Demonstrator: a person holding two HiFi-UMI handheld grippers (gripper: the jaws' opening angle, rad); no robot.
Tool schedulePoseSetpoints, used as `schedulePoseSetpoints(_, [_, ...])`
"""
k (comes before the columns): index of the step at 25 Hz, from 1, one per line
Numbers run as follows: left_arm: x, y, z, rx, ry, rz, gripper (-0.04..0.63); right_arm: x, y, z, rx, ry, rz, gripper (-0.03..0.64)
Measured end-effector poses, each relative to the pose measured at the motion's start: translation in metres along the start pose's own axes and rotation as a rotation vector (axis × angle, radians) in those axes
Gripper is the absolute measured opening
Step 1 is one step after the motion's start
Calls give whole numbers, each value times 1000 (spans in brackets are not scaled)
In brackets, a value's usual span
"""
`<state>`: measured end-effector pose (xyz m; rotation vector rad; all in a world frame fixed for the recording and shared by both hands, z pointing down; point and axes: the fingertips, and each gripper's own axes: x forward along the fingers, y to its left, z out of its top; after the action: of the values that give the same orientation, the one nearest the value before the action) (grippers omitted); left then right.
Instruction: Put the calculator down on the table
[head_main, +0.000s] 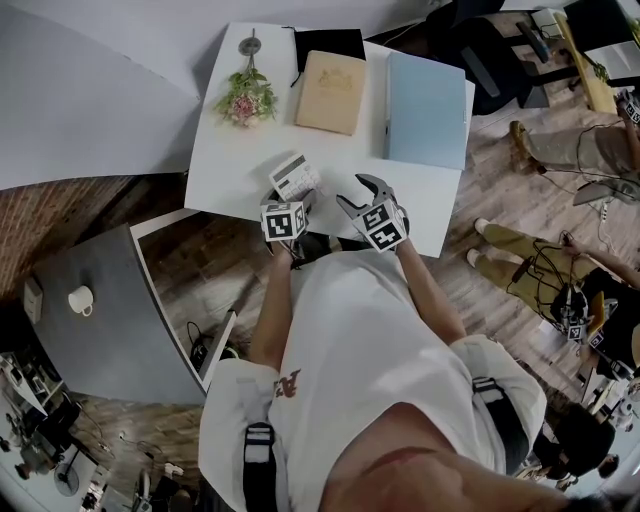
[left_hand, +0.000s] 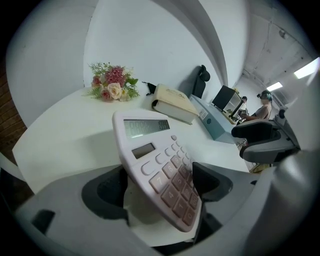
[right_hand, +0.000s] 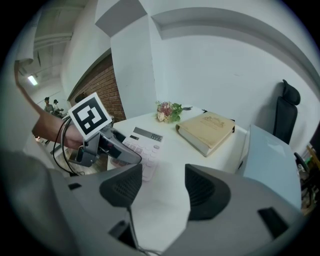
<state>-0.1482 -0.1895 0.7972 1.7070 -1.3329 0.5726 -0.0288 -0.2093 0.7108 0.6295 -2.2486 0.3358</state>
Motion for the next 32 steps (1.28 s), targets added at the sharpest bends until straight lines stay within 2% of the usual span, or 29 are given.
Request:
schedulePoseSetpoints(7, [-9, 13, -6, 51, -6, 74, 466, -6, 1, 1, -1, -9, -26, 275])
schedulePoseSetpoints(10, [-22, 13, 4, 58, -79, 73, 463, -10, 0, 7, 11, -41, -46, 270])
schedulePoseSetpoints(12, [-36, 11, 19, 88, -151, 74, 443, -17, -1, 16, 31, -77, -63, 262])
schedulePoseSetpoints(18, [-94, -3, 79, 219, -392, 76, 348, -45, -11, 60, 34, -220, -140, 222])
schedulePoseSetpoints(24, [-160, -35, 141, 346, -629, 23, 177, -89, -16, 113, 12, -396, -221, 139])
schedulePoseSetpoints(29, [-202, -65, 177, 484, -757, -5, 79, -124, -12, 154, -19, -537, -278, 52])
schedulePoseSetpoints(32, [-222, -76, 184, 536, -808, -14, 15, -143, -4, 171, -37, -591, -301, 6])
